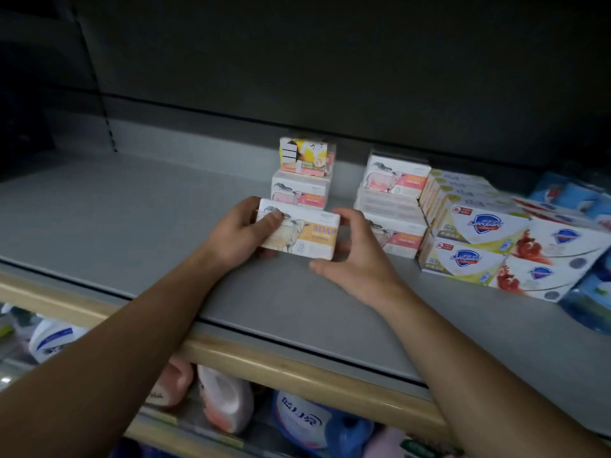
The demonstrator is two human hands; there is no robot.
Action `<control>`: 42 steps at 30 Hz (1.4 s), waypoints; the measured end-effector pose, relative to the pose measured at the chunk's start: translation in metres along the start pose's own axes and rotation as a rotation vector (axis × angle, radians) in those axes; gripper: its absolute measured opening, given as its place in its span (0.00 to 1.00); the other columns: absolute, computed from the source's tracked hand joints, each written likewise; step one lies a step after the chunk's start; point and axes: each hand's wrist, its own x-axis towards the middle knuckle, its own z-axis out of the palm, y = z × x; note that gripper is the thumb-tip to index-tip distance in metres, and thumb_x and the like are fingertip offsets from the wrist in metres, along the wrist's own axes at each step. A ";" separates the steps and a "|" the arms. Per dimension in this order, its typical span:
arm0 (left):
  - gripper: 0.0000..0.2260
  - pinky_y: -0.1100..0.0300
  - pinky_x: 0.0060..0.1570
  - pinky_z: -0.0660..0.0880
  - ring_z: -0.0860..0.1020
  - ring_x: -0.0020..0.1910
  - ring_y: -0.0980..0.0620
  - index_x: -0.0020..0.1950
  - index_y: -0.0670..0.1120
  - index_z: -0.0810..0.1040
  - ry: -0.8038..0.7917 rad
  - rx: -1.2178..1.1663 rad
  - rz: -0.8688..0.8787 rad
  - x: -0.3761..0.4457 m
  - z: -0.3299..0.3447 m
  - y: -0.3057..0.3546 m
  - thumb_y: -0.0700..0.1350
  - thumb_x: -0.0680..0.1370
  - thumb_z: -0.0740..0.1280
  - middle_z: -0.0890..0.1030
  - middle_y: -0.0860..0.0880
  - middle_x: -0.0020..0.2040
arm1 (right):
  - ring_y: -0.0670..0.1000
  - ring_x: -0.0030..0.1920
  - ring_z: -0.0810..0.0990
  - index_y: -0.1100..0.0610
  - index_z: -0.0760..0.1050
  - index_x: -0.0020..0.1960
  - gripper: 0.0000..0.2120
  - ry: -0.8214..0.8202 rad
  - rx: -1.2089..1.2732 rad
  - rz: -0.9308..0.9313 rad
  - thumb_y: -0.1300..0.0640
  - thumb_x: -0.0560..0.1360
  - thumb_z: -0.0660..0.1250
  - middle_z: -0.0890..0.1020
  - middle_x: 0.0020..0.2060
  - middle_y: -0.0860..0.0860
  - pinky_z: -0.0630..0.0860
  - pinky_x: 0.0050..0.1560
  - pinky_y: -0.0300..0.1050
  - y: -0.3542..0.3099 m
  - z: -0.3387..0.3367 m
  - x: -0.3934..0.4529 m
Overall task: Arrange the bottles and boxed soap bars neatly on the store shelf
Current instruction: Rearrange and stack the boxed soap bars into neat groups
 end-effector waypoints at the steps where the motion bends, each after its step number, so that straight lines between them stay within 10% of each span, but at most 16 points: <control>1: 0.12 0.58 0.31 0.74 0.77 0.31 0.45 0.56 0.35 0.74 0.001 -0.011 0.000 -0.001 0.000 0.000 0.44 0.82 0.62 0.80 0.38 0.39 | 0.46 0.52 0.83 0.45 0.64 0.68 0.38 -0.021 0.008 -0.025 0.66 0.66 0.76 0.75 0.63 0.46 0.81 0.52 0.47 0.000 0.001 0.001; 7: 0.09 0.55 0.31 0.75 0.76 0.29 0.44 0.59 0.47 0.75 0.019 -0.130 -0.006 -0.006 -0.001 0.005 0.48 0.81 0.65 0.82 0.43 0.38 | 0.52 0.58 0.81 0.44 0.67 0.70 0.37 0.018 0.011 -0.079 0.64 0.66 0.75 0.76 0.64 0.51 0.81 0.54 0.49 0.000 0.001 0.004; 13: 0.21 0.59 0.33 0.72 0.75 0.30 0.47 0.42 0.40 0.77 -0.058 -0.125 0.031 -0.008 -0.004 0.005 0.59 0.75 0.63 0.80 0.41 0.33 | 0.52 0.38 0.85 0.51 0.79 0.50 0.15 0.109 0.298 0.205 0.45 0.66 0.73 0.83 0.44 0.52 0.82 0.39 0.47 -0.009 -0.005 0.002; 22: 0.30 0.70 0.29 0.70 0.75 0.25 0.56 0.27 0.46 0.76 0.069 0.168 -0.070 -0.006 -0.004 0.003 0.63 0.80 0.54 0.78 0.46 0.25 | 0.50 0.26 0.79 0.62 0.82 0.45 0.31 -0.147 0.442 0.559 0.34 0.75 0.58 0.81 0.30 0.58 0.74 0.24 0.37 -0.019 -0.020 0.001; 35: 0.28 0.67 0.30 0.72 0.76 0.26 0.52 0.32 0.45 0.80 0.075 0.134 -0.092 -0.003 -0.004 0.000 0.63 0.80 0.55 0.79 0.44 0.26 | 0.50 0.26 0.78 0.63 0.82 0.46 0.33 -0.186 0.425 0.606 0.32 0.75 0.58 0.82 0.31 0.59 0.73 0.23 0.37 -0.018 -0.021 0.004; 42: 0.23 0.56 0.37 0.71 0.75 0.28 0.48 0.42 0.53 0.82 -0.027 -0.087 -0.059 -0.004 -0.004 0.001 0.69 0.70 0.58 0.79 0.42 0.29 | 0.51 0.30 0.81 0.56 0.79 0.50 0.04 -0.025 0.682 0.466 0.56 0.76 0.70 0.82 0.38 0.54 0.78 0.30 0.41 -0.022 -0.021 0.003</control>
